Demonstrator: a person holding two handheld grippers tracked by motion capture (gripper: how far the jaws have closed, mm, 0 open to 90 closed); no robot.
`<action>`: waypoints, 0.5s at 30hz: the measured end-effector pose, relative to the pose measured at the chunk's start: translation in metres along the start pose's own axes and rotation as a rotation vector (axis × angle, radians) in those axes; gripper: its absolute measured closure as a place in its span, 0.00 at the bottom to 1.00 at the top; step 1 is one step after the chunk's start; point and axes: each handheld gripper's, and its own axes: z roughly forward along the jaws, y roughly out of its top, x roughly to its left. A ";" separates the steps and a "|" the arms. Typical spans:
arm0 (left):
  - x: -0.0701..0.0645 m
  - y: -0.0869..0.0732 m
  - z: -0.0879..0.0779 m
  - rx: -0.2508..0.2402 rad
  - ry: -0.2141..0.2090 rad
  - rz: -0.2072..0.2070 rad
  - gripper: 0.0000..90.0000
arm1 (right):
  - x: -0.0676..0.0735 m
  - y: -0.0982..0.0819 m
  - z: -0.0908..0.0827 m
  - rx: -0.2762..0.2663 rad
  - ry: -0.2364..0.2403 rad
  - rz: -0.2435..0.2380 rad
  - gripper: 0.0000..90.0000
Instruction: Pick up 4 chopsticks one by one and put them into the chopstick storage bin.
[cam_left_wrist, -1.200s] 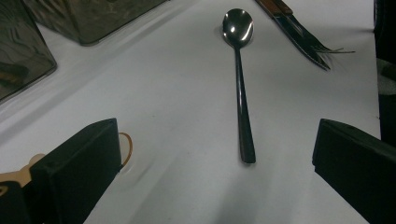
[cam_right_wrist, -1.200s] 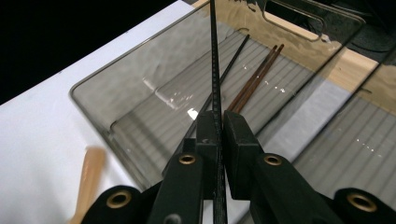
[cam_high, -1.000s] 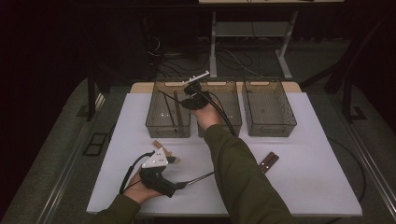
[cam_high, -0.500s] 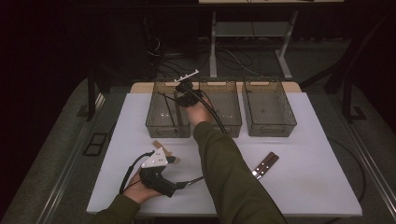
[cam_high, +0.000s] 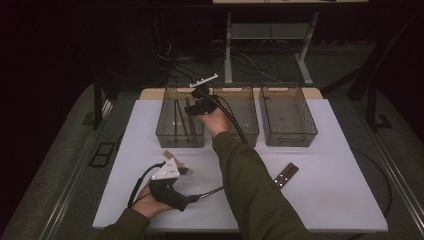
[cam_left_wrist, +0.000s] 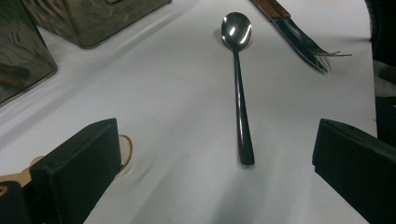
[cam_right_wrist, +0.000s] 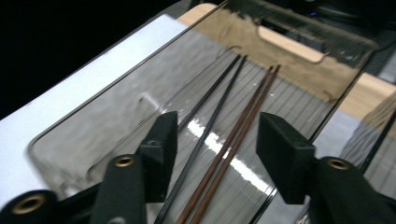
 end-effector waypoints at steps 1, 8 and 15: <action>0.000 0.000 0.000 0.003 0.000 0.003 0.00 | 0.000 -0.002 -0.002 0.004 0.013 -0.006 0.49; 0.000 0.000 0.000 0.014 0.004 0.015 0.00 | -0.004 -0.020 -0.024 0.010 0.102 -0.041 0.38; -0.001 0.000 0.000 0.013 0.008 0.005 0.00 | -0.007 -0.041 -0.049 -0.003 0.126 -0.097 0.31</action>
